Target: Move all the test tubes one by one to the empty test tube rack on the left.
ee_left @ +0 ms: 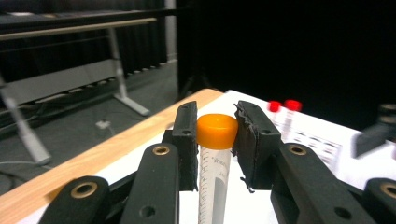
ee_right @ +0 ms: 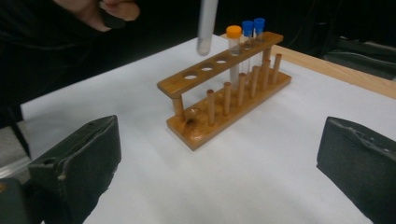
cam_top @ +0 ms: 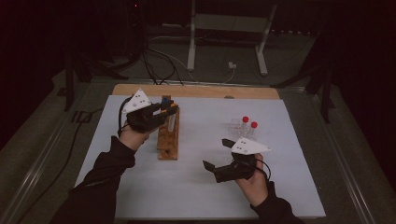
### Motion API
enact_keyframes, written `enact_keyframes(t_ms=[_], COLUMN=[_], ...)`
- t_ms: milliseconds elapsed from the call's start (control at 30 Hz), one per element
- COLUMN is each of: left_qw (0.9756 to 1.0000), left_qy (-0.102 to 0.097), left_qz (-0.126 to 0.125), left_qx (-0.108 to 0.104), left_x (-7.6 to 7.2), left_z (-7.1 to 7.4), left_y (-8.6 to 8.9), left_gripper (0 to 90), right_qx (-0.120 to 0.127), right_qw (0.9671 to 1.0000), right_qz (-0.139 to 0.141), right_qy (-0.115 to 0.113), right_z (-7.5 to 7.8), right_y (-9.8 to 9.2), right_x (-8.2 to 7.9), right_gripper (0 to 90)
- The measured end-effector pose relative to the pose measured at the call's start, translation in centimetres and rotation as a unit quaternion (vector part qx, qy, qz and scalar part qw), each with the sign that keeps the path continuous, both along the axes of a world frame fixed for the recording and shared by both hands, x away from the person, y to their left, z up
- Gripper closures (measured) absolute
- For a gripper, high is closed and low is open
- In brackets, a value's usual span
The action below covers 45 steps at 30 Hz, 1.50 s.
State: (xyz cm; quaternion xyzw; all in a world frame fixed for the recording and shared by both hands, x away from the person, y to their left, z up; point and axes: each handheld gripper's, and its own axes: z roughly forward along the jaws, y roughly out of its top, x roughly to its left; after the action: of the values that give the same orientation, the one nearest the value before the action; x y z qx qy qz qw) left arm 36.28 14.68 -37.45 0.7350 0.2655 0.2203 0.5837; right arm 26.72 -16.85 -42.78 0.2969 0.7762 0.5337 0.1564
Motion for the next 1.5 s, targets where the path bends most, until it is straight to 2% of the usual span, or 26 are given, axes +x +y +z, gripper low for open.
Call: enact_keyframes(t_ms=[133, 367, 500, 667, 900, 1167, 1500], left_qw=[0.9995, 0.9979, 0.9971, 0.9959, 0.9960, 0.9956, 0.9944], left_qy=[-0.003, 0.000, -0.002, 0.002, -0.006, 0.014, 0.030], left_qz=[0.029, 0.059, 0.071, 0.081, 0.085, 0.092, 0.095], left_qx=[-0.009, -0.026, -0.026, -0.041, -0.026, 0.013, 0.037], left_x=[0.9, 2.3, 2.7, 2.9, 2.2, 1.3, 1.0], left_z=[-0.4, -1.9, -3.0, -4.2, -5.4, -6.9, -7.9], left_y=[0.6, 1.3, 1.6, 2.0, 2.1, 2.0, 2.0], left_gripper=[71.7, 71.7, 71.6, 71.6, 71.5, 71.3, 71.2], right_qx=[0.005, 0.002, 0.005, 0.006, 0.009, 0.013, 0.013], right_qw=[1.0000, 0.9999, 0.9999, 0.9999, 0.9998, 0.9997, 0.9996], right_qz=[0.001, 0.008, 0.011, 0.011, 0.011, 0.013, 0.016], right_qy=[-0.002, 0.006, 0.008, 0.011, 0.014, 0.017, 0.021], right_z=[0.1, -0.1, -0.1, -0.2, -0.2, -0.1, -0.2], right_y=[-0.1, -0.1, -0.1, -0.2, -0.3, -0.3, -0.2], right_x=[0.0, 0.1, 0.1, 0.2, 0.2, 0.2, 0.3], right_gripper=[0.0, 0.0, 0.0, 0.0, 0.0, 0.0, 0.0])
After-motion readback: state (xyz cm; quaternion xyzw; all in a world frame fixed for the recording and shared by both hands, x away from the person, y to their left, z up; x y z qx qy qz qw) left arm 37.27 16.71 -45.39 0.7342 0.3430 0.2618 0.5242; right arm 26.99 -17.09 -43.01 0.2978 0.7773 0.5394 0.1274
